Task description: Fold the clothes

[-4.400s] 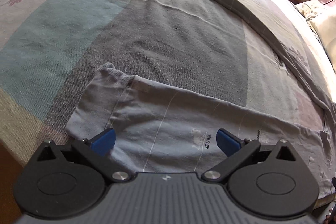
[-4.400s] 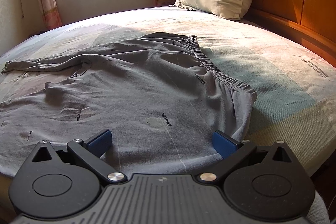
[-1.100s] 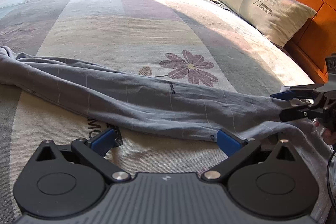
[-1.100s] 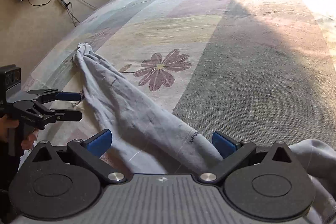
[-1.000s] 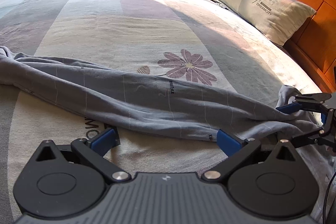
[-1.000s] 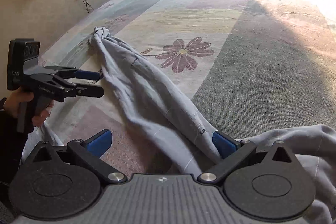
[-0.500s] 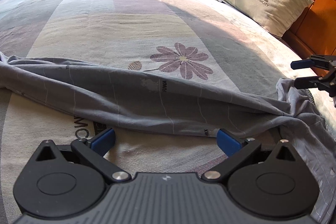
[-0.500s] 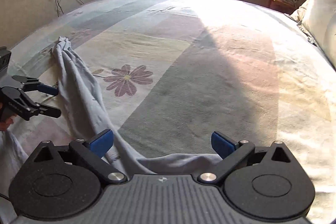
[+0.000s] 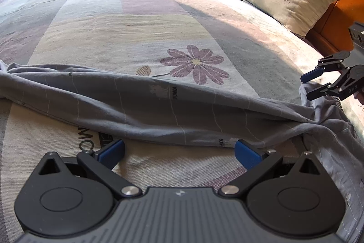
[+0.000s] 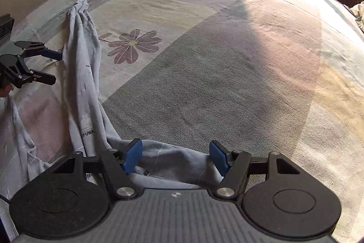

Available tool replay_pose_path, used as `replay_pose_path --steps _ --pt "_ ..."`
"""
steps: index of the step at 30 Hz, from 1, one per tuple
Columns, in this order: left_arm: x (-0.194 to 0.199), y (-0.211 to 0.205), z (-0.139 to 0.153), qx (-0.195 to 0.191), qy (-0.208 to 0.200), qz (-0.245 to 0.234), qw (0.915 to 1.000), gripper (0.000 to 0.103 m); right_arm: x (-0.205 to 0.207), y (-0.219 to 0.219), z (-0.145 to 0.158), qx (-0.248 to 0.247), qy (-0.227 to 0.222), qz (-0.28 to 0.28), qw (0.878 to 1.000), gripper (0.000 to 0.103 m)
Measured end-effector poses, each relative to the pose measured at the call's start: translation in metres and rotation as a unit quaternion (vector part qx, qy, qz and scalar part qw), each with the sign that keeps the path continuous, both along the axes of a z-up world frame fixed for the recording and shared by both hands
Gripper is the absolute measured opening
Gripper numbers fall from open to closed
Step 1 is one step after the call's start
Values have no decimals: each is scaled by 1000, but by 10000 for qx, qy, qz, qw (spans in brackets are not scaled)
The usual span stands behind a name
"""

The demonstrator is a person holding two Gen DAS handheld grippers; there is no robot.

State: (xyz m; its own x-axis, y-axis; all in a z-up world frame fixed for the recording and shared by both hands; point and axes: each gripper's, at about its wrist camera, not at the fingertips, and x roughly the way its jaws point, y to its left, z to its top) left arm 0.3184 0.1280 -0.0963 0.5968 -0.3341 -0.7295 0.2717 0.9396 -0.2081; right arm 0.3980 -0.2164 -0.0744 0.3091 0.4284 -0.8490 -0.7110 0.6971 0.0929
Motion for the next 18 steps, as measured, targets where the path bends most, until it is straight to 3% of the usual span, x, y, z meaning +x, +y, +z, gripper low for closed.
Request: replay_pose_path --steps 6,10,14,16,18 --pt "-6 -24 8 13 -41 -268 9996 102 -3 32 -4 -342 90 1069 9936 63" --pt "-10 -56 8 41 -71 -624 9980 102 -2 46 -4 -556 64 1781 9824 60" --pt "-13 -80 1 -83 -191 -666 9976 102 3 56 -8 -654 153 2262 9718 59" --pt "-14 -86 -3 42 -247 -725 9971 102 1 58 -8 -685 149 2407 9681 52" --pt "-15 -92 -7 194 -310 -784 9963 102 -9 59 -7 -681 75 2448 9672 29"
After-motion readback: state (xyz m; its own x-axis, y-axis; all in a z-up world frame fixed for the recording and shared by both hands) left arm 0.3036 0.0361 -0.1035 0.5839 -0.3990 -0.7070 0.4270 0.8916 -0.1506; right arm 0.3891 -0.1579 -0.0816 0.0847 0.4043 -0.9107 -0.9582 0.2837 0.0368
